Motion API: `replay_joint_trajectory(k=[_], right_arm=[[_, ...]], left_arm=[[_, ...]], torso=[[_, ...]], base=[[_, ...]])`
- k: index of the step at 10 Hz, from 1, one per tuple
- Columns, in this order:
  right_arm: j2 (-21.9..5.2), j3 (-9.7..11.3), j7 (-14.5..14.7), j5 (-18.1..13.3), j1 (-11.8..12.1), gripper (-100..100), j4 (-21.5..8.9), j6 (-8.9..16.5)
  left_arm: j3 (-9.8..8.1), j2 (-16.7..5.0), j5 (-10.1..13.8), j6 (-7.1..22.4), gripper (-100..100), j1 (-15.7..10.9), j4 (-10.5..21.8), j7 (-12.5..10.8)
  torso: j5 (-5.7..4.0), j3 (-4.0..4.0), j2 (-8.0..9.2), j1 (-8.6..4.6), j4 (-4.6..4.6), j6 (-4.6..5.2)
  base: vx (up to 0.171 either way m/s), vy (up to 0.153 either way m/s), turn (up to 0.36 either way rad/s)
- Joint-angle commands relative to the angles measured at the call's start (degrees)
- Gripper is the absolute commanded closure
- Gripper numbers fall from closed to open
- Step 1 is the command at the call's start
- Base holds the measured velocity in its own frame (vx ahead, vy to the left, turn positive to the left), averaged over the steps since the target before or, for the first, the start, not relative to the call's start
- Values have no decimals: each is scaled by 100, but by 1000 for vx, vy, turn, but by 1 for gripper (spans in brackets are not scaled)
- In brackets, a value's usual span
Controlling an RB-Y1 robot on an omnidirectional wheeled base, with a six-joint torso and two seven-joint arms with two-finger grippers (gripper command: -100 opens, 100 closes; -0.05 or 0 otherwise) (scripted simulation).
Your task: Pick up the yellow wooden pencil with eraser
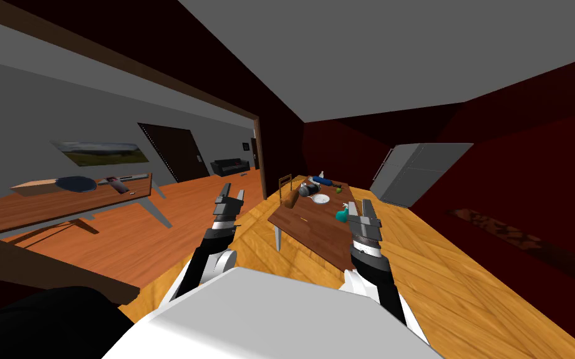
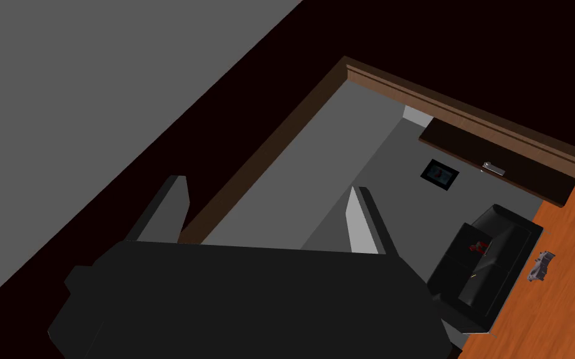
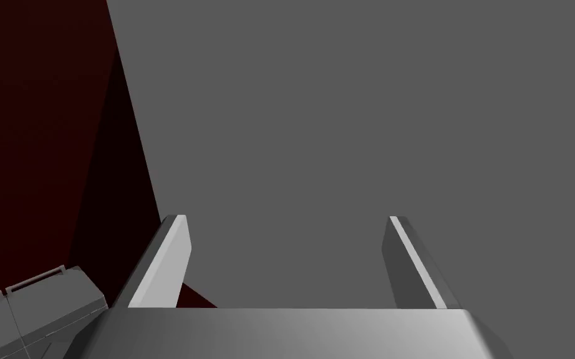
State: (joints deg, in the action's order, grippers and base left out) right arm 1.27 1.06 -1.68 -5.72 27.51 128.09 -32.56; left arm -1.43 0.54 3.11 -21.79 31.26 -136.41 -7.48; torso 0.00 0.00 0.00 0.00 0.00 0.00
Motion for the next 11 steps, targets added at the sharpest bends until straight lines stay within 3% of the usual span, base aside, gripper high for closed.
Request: replay_joint_trajectory(k=[1, 6, 7, 10, 11], right_arm=[[-219, 7, 4, -39, 45, -100, -77, -17], [-1062, 84, 70, -365, 379, -100, -725, -136], [-1112, 84, 70, -365, 379, -100, -725, -136], [-1638, 170, 169, -693, 675, -100, -1327, -233], [-1716, 170, 169, -693, 675, -100, -1390, -233]], left_arm=[[0, 0, 0, 0, 0, 0, 0, 0], [1, 1, 0, 0, 0, 0, 0, 0], [1, 1, 0, 0, 0, 0, 0, 0], [1, 1, 0, 0, 0, 0, 0, 0], [1, 1, 0, 0, 0, 0, 0, 0]], torso=[[0, 0, 0, 0, 0, 0], [9, -2, -2, 44, -1, 0], [11, -2, -3, 49, -1, -2], [10, -3, -5, 46, -1, -1], [12, -6, -10, 53, -2, -2]], base=[[4, 25, 34], [7, 98, 67], [7, 97, 31], [21, 128, 106], [31, 111, 46]])
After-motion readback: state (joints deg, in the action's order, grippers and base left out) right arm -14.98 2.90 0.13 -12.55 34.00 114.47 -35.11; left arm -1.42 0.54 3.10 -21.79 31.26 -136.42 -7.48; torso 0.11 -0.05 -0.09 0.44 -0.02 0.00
